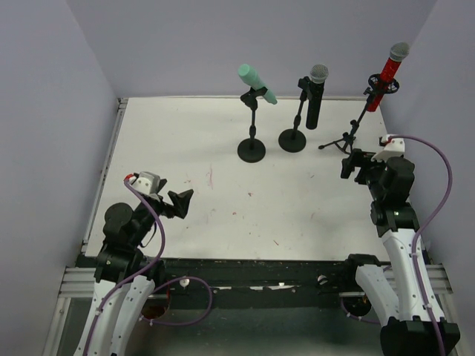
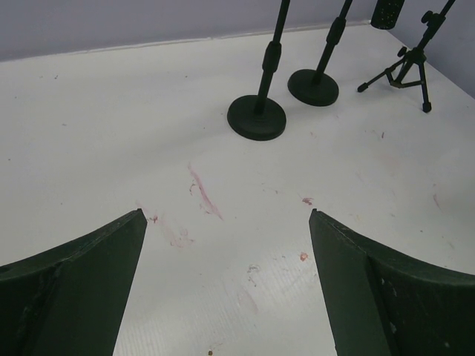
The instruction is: Attach the microphones to the stand
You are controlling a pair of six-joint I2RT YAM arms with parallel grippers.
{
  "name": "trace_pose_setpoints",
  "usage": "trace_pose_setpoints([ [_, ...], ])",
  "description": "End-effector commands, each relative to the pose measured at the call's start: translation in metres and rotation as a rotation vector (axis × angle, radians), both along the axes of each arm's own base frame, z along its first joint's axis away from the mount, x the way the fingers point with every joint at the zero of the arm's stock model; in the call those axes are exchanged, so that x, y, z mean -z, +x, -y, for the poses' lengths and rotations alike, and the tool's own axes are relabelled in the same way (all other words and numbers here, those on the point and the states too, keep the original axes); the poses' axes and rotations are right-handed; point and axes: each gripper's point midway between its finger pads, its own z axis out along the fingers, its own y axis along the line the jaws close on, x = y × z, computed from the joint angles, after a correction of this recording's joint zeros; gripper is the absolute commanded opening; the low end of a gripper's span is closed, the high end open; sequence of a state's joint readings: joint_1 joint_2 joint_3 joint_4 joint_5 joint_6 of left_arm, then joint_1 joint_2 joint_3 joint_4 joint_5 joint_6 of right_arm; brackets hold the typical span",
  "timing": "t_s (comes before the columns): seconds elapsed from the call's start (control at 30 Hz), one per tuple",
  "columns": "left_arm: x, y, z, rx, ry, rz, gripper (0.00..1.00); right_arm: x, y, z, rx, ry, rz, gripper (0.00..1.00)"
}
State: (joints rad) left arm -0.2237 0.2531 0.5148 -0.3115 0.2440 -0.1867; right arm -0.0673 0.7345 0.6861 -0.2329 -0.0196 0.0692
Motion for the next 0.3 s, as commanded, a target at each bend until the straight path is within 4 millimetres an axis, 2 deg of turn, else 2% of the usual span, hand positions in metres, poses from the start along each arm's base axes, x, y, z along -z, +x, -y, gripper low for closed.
trace_pose_setpoints([
  [0.0, -0.0031, 0.0007, 0.0022, 0.011, -0.003, 0.011, 0.98, -0.0051, -0.0002, 0.0042, 0.015, -0.014, 0.023, 1.0],
  [0.27, -0.004, 0.0004, 0.0045, 0.025, -0.006, 0.013, 0.99, -0.0075, -0.0008, 0.0047, 0.02, -0.007, 0.025, 1.0],
])
